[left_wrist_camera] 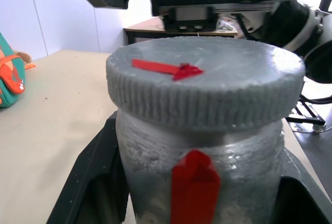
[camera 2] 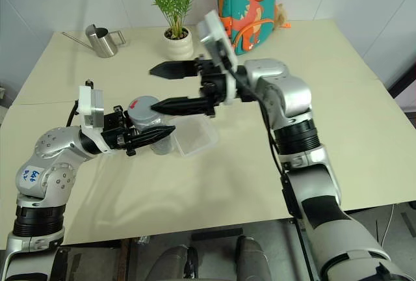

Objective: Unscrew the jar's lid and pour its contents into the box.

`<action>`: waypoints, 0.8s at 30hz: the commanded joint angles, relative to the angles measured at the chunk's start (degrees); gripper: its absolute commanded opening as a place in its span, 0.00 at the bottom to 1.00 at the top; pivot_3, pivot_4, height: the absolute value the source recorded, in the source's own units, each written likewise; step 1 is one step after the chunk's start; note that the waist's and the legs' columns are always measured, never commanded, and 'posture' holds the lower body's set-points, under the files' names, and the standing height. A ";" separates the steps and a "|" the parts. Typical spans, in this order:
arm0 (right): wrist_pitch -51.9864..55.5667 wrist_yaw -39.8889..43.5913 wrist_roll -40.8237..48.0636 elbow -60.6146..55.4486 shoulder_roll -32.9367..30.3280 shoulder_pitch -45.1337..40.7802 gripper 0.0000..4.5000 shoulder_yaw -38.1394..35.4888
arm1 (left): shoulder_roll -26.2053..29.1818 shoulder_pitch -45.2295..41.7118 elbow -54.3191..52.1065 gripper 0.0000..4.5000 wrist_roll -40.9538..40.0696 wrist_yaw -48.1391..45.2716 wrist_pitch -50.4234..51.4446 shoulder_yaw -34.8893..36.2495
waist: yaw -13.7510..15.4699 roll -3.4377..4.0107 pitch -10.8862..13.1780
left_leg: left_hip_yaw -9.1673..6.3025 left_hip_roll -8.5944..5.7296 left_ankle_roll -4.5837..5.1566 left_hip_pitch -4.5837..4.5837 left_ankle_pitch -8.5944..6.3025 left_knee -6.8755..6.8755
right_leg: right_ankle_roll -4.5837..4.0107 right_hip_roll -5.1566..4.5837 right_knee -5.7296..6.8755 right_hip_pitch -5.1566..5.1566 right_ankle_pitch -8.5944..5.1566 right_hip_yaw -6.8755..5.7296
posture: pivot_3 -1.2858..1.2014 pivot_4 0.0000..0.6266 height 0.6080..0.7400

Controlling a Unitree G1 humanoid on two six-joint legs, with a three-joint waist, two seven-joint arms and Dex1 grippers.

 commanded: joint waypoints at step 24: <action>-0.84 -2.52 -2.02 2.93 3.39 -1.43 0.86 0.87 | 0.08 0.05 -2.38 0.52 -0.64 -0.06 -0.41 -0.17 | -0.02 -0.01 0.00 | -0.02 0.00 0.00 -0.03 -0.01 0.02 | 0.00 0.01 -0.01 0.00 0.00 0.00 | 0.52 0.24 1.00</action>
